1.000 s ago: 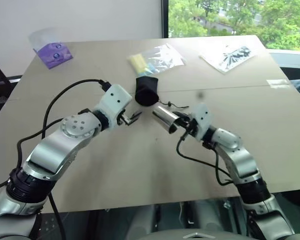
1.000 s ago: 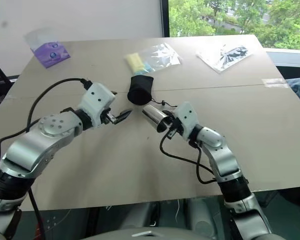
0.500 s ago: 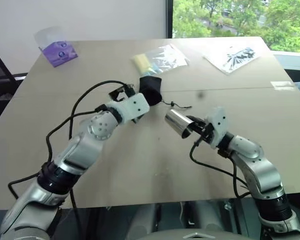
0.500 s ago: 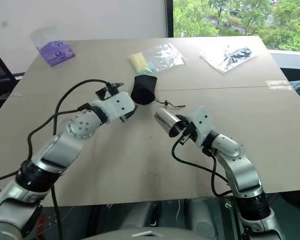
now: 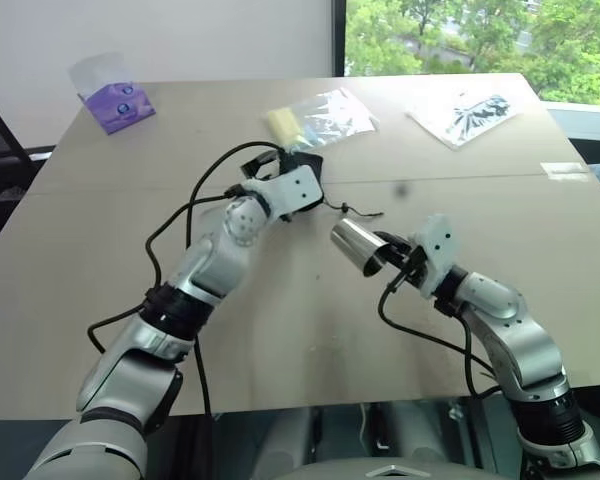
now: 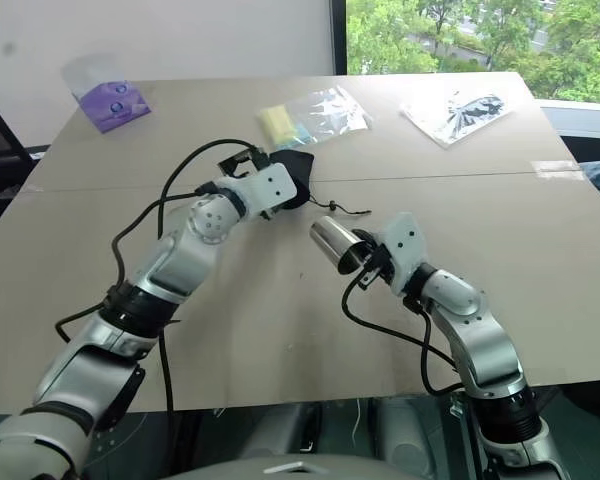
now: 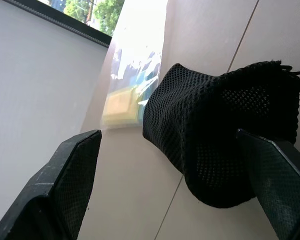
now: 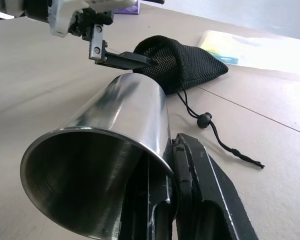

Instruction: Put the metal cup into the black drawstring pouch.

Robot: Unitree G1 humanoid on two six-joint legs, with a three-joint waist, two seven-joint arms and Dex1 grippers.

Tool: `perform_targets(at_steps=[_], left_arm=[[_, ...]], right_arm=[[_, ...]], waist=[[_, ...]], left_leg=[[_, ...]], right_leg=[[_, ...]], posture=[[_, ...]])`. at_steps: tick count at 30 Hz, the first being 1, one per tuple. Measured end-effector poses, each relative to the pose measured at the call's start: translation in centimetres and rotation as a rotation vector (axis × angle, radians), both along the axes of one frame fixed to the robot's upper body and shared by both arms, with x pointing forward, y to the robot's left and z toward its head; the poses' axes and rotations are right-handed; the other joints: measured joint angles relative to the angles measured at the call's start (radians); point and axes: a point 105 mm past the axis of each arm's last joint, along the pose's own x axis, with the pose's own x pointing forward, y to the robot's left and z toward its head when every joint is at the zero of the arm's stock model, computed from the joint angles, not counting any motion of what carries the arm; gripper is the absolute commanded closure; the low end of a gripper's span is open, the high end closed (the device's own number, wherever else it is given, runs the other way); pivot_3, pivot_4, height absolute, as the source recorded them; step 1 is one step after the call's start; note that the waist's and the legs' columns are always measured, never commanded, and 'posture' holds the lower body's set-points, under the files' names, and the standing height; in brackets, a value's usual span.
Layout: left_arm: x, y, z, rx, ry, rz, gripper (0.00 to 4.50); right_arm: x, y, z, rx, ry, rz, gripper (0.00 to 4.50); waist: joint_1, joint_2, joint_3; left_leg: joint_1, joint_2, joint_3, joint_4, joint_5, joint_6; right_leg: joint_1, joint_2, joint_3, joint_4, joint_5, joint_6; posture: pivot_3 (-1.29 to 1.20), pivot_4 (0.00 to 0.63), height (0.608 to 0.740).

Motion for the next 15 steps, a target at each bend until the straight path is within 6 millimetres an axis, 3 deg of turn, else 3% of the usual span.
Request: perform_targets(at_steps=[4, 11, 15], left_arm=[[0.6, -0.2, -0.2, 0.033, 0.014, 0.002, 1.12], [1.2, -0.8, -0.6, 0.036, 0.085, -0.020, 4.39], [1.3, -1.0, -1.3, -0.129, 0.269, 0.014, 4.45]], right_arm=[[0.0, 0.0, 0.1, 0.000, -0.002, -0.001, 4.50], [0.1, 0.6, 0.8, -0.002, -0.032, 0.010, 4.50], [0.5, 1.5, 1.8, 0.009, -0.069, 0.017, 4.50]], waist=[[0.001, 0.000, 0.000], [0.000, 0.000, 0.000], [-0.002, 0.000, 0.000]], left_leg=[[0.000, 0.000, 0.000, 0.000, 0.000, 0.000], [0.000, 0.000, 0.000, 0.001, 0.000, 0.000], [-0.001, 0.000, -0.001, 0.001, 0.000, 0.000]], right_leg=[[0.000, 0.000, 0.000, 0.000, 0.000, 0.000], [0.000, 0.000, 0.000, 0.001, 0.000, 0.000], [0.000, 0.000, -0.001, 0.001, 0.000, 0.000]], posture=[[0.00, 0.150, 0.740], [0.00, 0.150, 0.740], [0.00, 0.150, 0.740]])
